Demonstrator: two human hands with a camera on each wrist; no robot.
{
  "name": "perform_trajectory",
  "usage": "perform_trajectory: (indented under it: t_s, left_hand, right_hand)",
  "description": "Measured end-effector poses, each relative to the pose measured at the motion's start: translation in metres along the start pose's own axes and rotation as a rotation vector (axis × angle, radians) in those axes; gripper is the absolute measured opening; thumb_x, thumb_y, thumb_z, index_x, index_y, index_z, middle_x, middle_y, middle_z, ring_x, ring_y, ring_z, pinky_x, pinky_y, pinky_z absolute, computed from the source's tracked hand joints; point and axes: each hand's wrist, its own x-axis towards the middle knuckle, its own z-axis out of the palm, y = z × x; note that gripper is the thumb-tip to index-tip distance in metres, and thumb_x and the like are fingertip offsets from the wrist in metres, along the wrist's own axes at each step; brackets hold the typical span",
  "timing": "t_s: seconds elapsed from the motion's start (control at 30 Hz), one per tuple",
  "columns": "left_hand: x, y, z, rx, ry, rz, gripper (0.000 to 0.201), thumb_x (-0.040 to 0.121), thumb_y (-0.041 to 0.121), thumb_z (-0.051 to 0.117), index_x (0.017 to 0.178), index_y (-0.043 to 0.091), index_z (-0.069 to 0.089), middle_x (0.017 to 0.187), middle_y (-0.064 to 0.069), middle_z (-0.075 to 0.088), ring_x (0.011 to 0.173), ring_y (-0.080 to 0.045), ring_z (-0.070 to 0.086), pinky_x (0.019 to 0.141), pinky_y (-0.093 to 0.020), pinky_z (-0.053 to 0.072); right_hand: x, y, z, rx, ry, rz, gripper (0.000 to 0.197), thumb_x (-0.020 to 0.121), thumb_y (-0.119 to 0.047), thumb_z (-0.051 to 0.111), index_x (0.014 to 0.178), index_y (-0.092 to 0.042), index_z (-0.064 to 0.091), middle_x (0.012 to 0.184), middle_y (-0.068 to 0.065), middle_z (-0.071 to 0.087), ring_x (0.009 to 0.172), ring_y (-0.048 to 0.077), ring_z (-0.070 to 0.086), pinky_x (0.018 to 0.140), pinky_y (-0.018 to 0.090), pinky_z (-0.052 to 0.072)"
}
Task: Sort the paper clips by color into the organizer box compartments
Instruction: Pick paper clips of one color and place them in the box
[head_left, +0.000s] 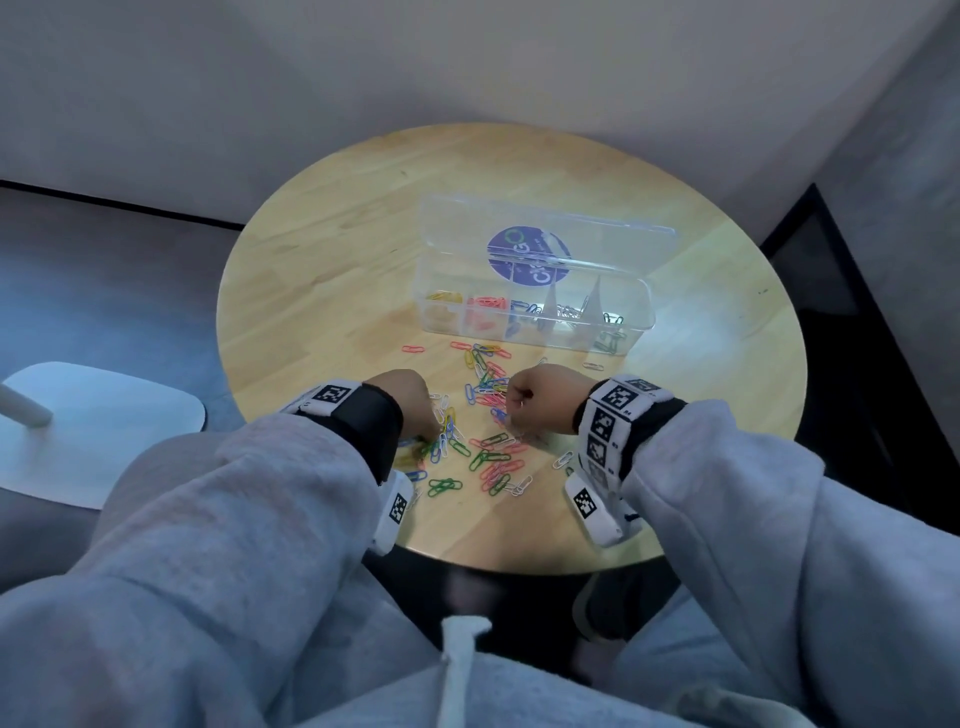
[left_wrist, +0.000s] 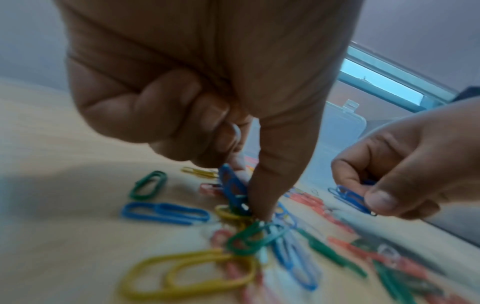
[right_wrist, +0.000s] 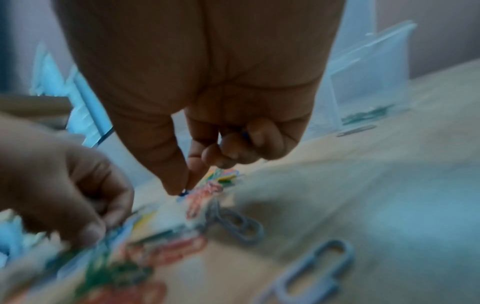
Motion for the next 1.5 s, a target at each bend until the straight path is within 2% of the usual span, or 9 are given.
perform_trajectory:
  t_s: [0.1,0.27,0.5,0.7,0.77,0.87,1.0,1.27,1.5]
  left_hand:
    - [-0.003,-0.002,-0.008,-0.164,-0.022,0.033,0.009,0.081,0.018,0.065,0.075,0.015,0.060,0.063,-0.002,0.052,0.060,-0.019,0.045,0.055,-0.021,0.035]
    - [-0.005,-0.007,-0.021,-0.669,-0.166,0.026,0.019,0.086,0.012,0.064,0.070,0.013,0.054,0.058,-0.002,0.036,0.050,-0.016,0.025,0.048,-0.020,0.024]
    - [-0.010,-0.005,-0.027,-1.228,-0.147,-0.035,0.021,0.091,0.003,0.044,0.071,0.007,0.049,0.070,-0.008,0.054,0.038,-0.007,0.050,0.039,-0.013,0.042]
    - [-0.016,-0.010,-0.036,-1.500,-0.197,-0.027,0.027,0.090,-0.001,0.035,0.069,0.003,0.051,0.070,-0.013,0.060,0.041,-0.010,0.059,0.042,-0.014,0.050]
    - [-0.017,-0.010,-0.036,-1.510,-0.196,-0.017,0.022,0.091,-0.001,0.039,0.073,0.004,0.050,0.066,-0.015,0.065,0.044,-0.013,0.063,0.044,-0.016,0.053]
    - [-0.018,-0.008,-0.033,-1.423,-0.218,-0.003,0.016,0.094,-0.002,0.036,0.085,0.004,0.048,0.082,-0.020,0.065,0.057,-0.021,0.069,0.054,-0.024,0.059]
    - [-0.014,-0.006,-0.026,-1.274,-0.221,0.000,0.030,0.092,-0.015,0.025,0.088,0.006,0.046,0.090,-0.020,0.062,0.078,-0.025,0.064,0.053,-0.024,0.058]
    - [-0.011,0.002,-0.018,-1.192,-0.199,0.020,0.028,0.092,-0.016,0.038,0.083,0.009,0.049,0.082,-0.014,0.061,0.053,-0.012,0.068,0.056,-0.023,0.057]
    - [-0.010,0.002,-0.025,-1.082,-0.120,0.036,0.029,0.092,-0.011,0.041,0.083,0.013,0.053,0.061,-0.002,0.069,0.059,-0.009,0.067,0.063,-0.025,0.054]
  right_hand:
    - [-0.002,0.004,-0.008,0.167,-0.021,0.058,0.022,0.083,-0.015,0.059,0.064,-0.020,0.049,0.066,-0.005,0.051,0.062,0.013,0.047,0.057,0.021,0.038]
    - [-0.003,0.012,-0.010,0.535,-0.048,0.102,0.029,0.082,-0.003,0.062,0.060,-0.013,0.047,0.068,0.005,0.059,0.056,0.013,0.048,0.056,0.022,0.041]
    - [-0.003,0.014,-0.003,1.007,-0.039,0.122,0.034,0.086,0.014,0.038,0.086,-0.014,0.057,0.057,0.006,0.054,0.044,0.010,0.046,0.041,0.017,0.036]
    - [-0.008,0.016,-0.006,1.128,-0.125,0.179,0.036,0.087,0.008,0.023,0.080,-0.007,0.055,0.068,0.007,0.044,0.050,0.013,0.041,0.041,0.016,0.036]
    - [-0.007,0.016,-0.005,1.114,-0.131,0.189,0.037,0.088,0.010,0.023,0.082,-0.007,0.055,0.070,0.007,0.046,0.051,0.012,0.042,0.039,0.015,0.037]
    - [-0.007,0.014,-0.004,1.090,-0.127,0.177,0.035,0.090,0.015,0.029,0.083,-0.008,0.055,0.069,0.008,0.048,0.047,0.010,0.049,0.038,0.014,0.040]
    - [-0.008,0.014,-0.002,1.110,-0.091,0.184,0.032,0.091,0.015,0.033,0.082,-0.007,0.054,0.070,0.009,0.050,0.054,0.014,0.050,0.041,0.015,0.045]
    - [-0.011,0.008,-0.005,1.057,-0.068,0.185,0.032,0.089,0.014,0.032,0.077,-0.006,0.053,0.069,0.009,0.049,0.055,0.015,0.046,0.040,0.014,0.042]
    - [-0.015,0.007,-0.006,1.024,-0.052,0.216,0.033,0.089,0.014,0.028,0.075,-0.006,0.050,0.070,0.010,0.047,0.056,0.016,0.045,0.039,0.015,0.041]
